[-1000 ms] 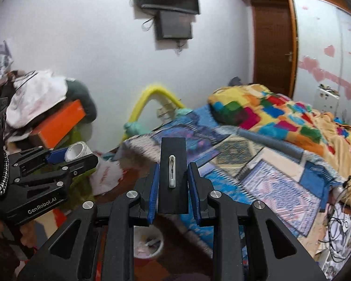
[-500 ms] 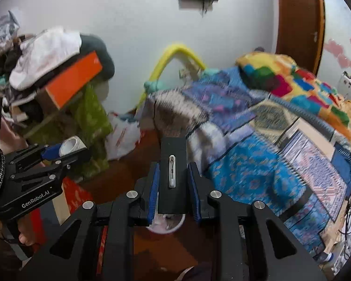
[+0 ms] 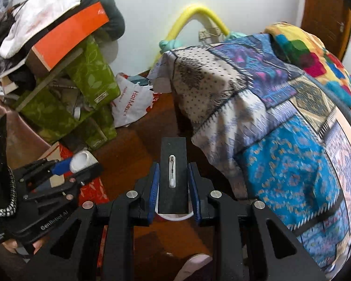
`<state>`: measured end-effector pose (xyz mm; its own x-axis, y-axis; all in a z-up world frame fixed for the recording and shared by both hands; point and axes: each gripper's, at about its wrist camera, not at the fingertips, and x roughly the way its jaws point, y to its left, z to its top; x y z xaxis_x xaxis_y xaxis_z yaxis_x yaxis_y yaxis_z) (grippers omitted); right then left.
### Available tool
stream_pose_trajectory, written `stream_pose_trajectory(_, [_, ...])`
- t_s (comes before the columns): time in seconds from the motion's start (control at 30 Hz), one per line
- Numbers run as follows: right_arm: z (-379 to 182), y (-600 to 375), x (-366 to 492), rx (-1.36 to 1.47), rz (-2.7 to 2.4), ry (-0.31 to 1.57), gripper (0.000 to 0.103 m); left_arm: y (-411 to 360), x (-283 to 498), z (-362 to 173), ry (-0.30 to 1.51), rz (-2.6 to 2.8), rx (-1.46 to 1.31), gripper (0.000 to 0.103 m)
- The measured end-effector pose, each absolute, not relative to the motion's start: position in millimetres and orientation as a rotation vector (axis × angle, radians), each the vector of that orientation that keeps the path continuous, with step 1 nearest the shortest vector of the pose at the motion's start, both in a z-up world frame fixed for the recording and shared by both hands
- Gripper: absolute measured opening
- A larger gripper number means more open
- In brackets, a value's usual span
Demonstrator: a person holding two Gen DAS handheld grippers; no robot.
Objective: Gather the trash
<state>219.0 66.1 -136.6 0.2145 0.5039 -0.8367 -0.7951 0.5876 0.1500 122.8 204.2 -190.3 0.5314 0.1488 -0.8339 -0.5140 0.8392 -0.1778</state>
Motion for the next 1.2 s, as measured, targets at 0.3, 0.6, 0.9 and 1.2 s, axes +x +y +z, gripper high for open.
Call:
stream_pose_trajectory(0.3, [-157, 81, 239, -0.343, 0.951, 1.102, 0.036, 203, 146, -211, 0.994, 0.373, -0.478, 0.038])
stream_pose_trajectory(0.6, [-154, 40, 265, -0.266, 0.853, 1.115, 0.036, 184, 185, -216, 1.054, 0.33, -0.479, 0.061])
stream_pose_trajectory(0.9, [-120, -15, 255, -0.218, 0.791, 1.03, 0.036, 149, 173, -156, 0.941, 0.315, -0.357, 0.061])
stream_pose_trajectory(1.2, [-42, -93, 204, -0.104, 0.671, 0.783, 0.036, 92, 121, -50, 0.688, 0.232, -0.241, 0.061])
